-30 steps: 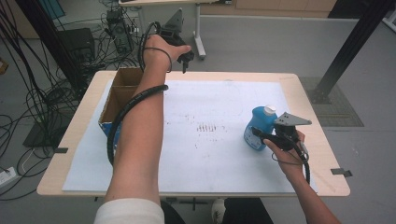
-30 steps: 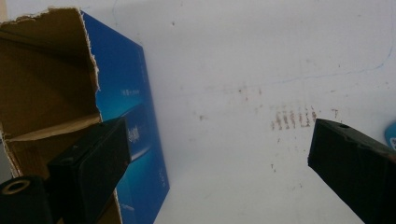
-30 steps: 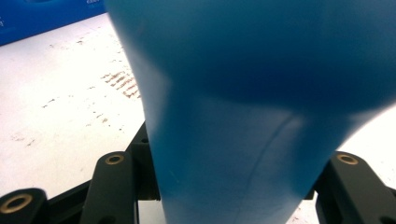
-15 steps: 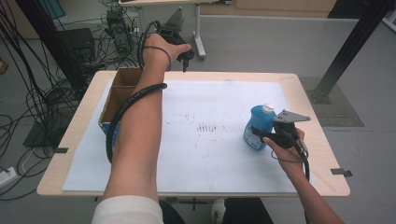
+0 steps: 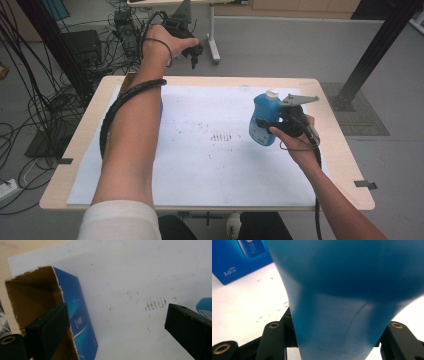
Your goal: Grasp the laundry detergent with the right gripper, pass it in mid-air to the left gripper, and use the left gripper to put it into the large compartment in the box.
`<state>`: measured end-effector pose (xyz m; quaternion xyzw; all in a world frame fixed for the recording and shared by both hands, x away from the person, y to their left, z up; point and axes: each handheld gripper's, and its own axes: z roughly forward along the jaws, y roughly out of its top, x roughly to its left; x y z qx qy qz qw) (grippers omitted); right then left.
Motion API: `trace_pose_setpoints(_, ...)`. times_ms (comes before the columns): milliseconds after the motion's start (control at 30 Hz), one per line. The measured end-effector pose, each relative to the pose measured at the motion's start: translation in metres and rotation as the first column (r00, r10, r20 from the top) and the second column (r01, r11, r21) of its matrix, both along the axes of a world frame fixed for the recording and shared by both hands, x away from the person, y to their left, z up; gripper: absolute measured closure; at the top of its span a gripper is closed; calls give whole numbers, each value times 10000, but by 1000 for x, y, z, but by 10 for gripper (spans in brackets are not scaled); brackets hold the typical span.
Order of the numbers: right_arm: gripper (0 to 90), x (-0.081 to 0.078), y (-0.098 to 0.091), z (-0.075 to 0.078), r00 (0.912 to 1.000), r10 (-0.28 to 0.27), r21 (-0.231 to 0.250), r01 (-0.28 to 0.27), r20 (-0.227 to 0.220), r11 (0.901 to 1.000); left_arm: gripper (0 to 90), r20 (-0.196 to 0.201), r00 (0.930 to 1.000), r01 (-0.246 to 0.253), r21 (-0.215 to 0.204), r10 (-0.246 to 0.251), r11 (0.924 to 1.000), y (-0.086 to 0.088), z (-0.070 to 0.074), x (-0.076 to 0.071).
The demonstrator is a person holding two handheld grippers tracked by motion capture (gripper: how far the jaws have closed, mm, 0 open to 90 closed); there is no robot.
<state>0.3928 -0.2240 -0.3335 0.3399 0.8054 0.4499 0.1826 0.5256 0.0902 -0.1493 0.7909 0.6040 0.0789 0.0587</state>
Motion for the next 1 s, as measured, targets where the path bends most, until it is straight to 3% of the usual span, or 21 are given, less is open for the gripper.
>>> trace_pose_setpoints(133,447,12,22,13,9988,469,38,-469,-145,9989,62,111,9981,597,62,-598,9982,3,11,-2)
trace_pose_setpoints(467,448,39,74,37,9925,1184,205,-1178,-306,9928,65,200,9830,1819,310,-1826,9828,10,34,-8)
trace_pose_setpoints(567,447,46,89,45,9900,1381,173,-1376,-298,9903,64,143,9749,2213,383,-2220,9744,12,38,-11)
trace_pose_setpoints(600,447,49,93,47,9885,1472,194,-1466,-336,9890,63,77,9693,2453,424,-2458,9685,13,39,-11)
trace_pose_setpoints(767,447,63,115,56,9786,1928,468,-1898,-721,9807,64,181,9517,3054,448,-3064,9512,17,49,-18)
trace_pose_setpoints(800,447,65,118,57,9772,1996,449,-1967,-723,9794,64,245,9456,3228,556,-3245,9448,18,53,-20)
trace_pose_setpoints(833,447,67,123,59,9742,2122,473,-2090,-768,9768,69,314,9335,3551,582,-3572,9330,20,56,-22)
trace_pose_setpoints(933,447,75,135,63,9657,2434,677,-2378,-908,9689,72,437,9081,4145,460,-4164,9089,21,63,-28)
trace_pose_setpoints(967,447,77,137,64,9626,2557,712,-2499,-892,9657,71,487,8906,4499,496,-4521,8917,21,66,-31)
trace_pose_setpoints(1000,447,79,141,65,9580,2721,765,-2658,-903,9610,71,492,8803,4698,467,-4718,8815,20,68,-33)
